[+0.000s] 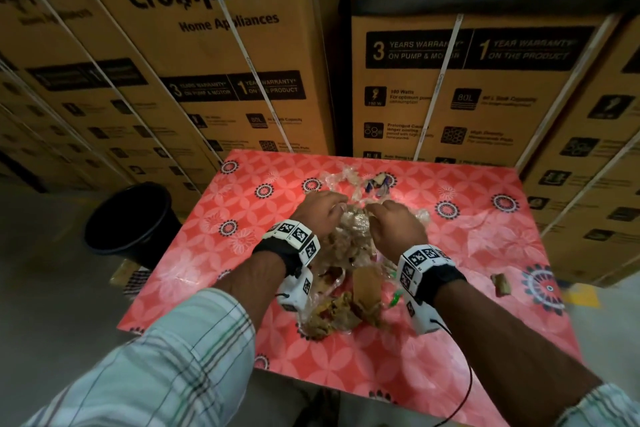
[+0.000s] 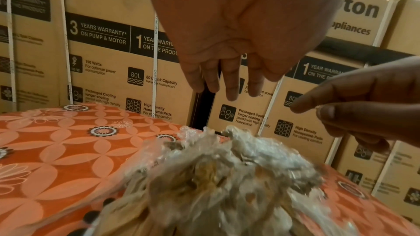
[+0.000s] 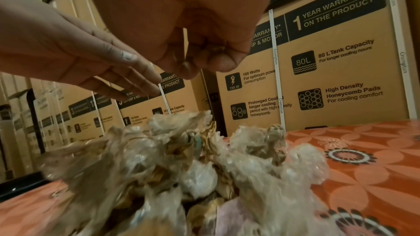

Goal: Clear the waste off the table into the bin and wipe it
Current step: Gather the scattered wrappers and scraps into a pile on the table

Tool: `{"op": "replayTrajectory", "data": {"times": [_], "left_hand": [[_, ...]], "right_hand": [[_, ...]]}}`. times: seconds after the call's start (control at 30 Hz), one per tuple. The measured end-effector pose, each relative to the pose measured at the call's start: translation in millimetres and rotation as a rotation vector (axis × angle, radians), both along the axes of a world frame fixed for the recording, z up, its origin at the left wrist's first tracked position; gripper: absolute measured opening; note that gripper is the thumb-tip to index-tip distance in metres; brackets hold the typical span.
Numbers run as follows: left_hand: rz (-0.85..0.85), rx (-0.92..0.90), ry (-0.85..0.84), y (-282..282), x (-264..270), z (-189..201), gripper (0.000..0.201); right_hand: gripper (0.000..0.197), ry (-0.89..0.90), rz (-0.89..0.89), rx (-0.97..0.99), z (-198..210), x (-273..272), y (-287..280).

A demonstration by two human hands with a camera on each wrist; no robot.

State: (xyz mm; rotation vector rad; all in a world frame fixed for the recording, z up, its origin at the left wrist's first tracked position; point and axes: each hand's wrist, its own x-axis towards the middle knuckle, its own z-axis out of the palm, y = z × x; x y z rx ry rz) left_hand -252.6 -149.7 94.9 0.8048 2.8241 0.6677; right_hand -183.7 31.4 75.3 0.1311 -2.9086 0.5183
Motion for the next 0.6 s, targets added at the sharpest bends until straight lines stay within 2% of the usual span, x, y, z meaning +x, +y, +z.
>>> {"op": "replayTrajectory", "data": {"times": [0.17,0.33,0.5,0.6], "left_hand": [[0.055,0.078,-0.119,1,-39,7,0.035],[0.093,0.107,-0.141,5,-93,6,0.034],[0.058,-0.062,-0.188,8,-144,-10,0.045],[0.048,-0.187,-0.218,8,-168,-21,0.060]], "right_hand": [[0.027,-0.045,-0.028,-0.047,11,-41,15],[0.019,-0.124,-0.029,0.000,26,-99,36],[0.034,-0.348,0.063,0.117,15,-162,49],[0.038,-0.430,0.075,0.207,-3,-192,52]]}}
